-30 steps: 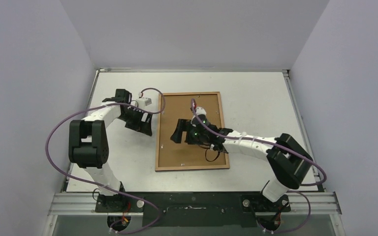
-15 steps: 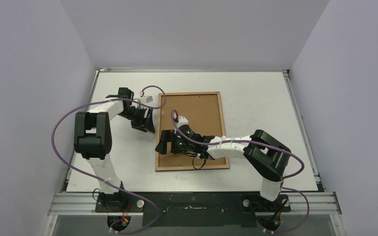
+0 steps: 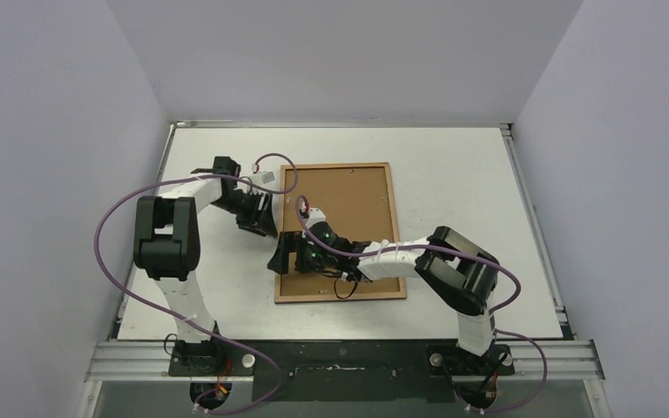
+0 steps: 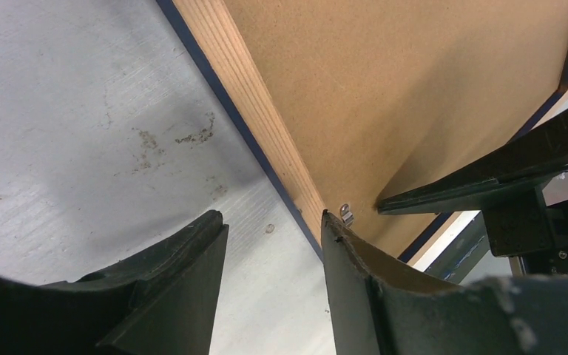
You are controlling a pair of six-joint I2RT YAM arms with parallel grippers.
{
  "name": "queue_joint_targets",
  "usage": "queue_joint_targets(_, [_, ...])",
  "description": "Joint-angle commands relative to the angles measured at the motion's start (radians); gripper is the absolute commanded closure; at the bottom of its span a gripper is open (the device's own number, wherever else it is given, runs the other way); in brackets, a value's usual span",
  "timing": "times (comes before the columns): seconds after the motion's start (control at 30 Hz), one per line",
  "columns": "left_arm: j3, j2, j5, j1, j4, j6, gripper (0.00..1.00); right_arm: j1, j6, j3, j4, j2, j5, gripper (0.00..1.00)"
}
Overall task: Put the photo into the frame
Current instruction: Install the photo frame at the center of the board.
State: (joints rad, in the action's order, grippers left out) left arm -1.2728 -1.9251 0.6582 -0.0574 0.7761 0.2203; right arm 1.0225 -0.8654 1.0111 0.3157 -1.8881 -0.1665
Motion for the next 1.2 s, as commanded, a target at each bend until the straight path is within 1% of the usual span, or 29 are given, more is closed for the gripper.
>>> queue_joint_targets(0.0, [-0.019, -0.013, 0.032, -0.005, 0.014, 0.004, 0.53, 0.008, -0.011, 0.049, 0.073, -0.027, -0.015, 0.03])
queue_joint_targets(0.13, [-0.013, -0.017, 0.029, -0.005, 0.017, 0.009, 0.58, 0.007, -0.014, 0.064, 0.076, -0.048, -0.016, 0.03])
queue_joint_targets(0.43, [-0.013, -0.026, 0.042, -0.007, 0.013, 0.002, 0.76, 0.007, -0.019, 0.086, 0.072, -0.078, -0.021, 0.02])
queue_joint_targets(0.77, [-0.031, -0.063, 0.070, -0.013, 0.015, -0.008, 0.78, 0.007, -0.026, 0.077, 0.072, -0.079, -0.023, 0.02])
queue_joint_targets(1.03, [-0.039, -0.051, 0.161, -0.008, 0.062, 0.027, 0.78, 0.008, -0.026, 0.078, 0.066, -0.078, -0.025, 0.02])
queue_joint_targets(1.17, [-0.032, -0.025, 0.190, 0.001, 0.055, 0.035, 0.76, 0.006, -0.024, 0.079, 0.065, -0.080, -0.027, 0.02])
